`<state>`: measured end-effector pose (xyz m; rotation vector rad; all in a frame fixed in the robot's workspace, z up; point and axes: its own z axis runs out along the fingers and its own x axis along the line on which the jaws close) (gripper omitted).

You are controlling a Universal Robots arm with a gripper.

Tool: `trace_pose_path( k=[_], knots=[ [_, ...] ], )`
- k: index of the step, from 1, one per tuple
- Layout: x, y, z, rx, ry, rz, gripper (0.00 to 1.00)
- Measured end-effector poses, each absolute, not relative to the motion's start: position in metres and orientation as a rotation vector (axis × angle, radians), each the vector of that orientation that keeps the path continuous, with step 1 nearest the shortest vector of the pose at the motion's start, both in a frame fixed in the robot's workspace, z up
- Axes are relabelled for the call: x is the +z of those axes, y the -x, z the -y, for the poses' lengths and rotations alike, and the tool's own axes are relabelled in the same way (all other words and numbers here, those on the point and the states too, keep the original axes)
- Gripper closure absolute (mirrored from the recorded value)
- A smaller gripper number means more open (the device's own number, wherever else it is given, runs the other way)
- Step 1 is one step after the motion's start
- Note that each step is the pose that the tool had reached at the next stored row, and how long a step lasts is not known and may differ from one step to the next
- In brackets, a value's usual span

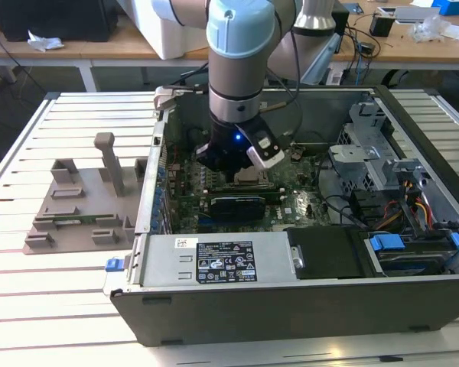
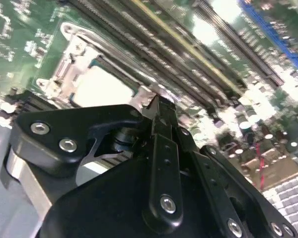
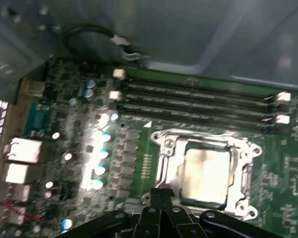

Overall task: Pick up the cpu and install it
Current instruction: 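Install the second cpu locking lever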

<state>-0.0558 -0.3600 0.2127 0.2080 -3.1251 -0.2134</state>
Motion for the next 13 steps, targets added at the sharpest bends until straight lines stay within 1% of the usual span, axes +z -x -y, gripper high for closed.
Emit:
trace_pose_path(
  k=[1, 4, 6, 9, 13],
  knots=[
    [0.213, 0.049, 0.353, -0.199, -0.208, 3.125, 0.89],
    [0.212, 0.039, 0.345, -0.170, -0.208, 3.124, 0.89],
    [0.211, 0.029, 0.339, -0.117, -0.207, 3.122, 0.89],
    [0.211, 0.024, 0.333, -0.065, -0.206, 3.121, 0.89],
    [0.227, 0.024, 0.330, -0.057, -0.206, 3.121, 0.89]
  ],
)
